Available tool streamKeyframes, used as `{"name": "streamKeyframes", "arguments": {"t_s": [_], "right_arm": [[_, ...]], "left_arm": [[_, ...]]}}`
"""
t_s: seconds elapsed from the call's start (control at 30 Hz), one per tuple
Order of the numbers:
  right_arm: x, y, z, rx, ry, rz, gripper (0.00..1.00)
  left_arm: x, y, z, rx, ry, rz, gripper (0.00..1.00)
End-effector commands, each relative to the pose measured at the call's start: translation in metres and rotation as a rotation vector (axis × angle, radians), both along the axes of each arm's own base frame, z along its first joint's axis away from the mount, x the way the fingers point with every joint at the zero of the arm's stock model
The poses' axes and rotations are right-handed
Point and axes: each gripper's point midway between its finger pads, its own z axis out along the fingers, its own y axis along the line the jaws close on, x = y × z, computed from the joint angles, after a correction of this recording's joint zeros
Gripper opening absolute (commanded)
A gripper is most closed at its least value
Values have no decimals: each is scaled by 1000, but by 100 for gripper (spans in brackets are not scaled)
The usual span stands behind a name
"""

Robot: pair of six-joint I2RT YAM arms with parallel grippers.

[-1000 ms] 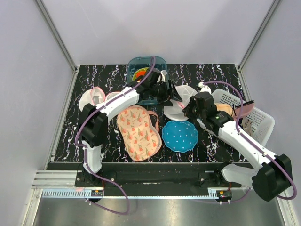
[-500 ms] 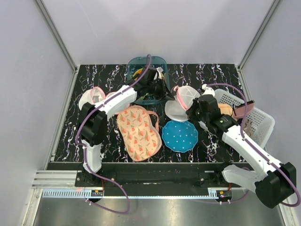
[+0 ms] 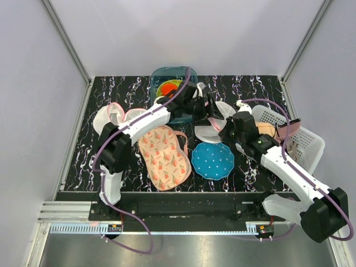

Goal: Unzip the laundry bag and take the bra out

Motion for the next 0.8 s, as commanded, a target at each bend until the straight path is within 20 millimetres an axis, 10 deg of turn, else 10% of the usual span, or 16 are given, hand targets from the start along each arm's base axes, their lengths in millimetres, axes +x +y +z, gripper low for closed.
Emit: {"name": "streamKeyframes", "arguments": {"t_s": [0.0,0.23,0.5,0.77], "right_arm": [[11,7,25,41,-68,11,0],[6,-3,12,8,-46,-16,0],[-10,-38,-6,-11,-4,-88,0],[-5,7,25,124,-26,59,0]], "left_arm": [[7,-19,10,-43,-23,-5,76],[18,-4,15,-28,-41,33,0],[59,48,40,-47,-98,137,0],[93,25,28,-63,-86,80,0]]}}
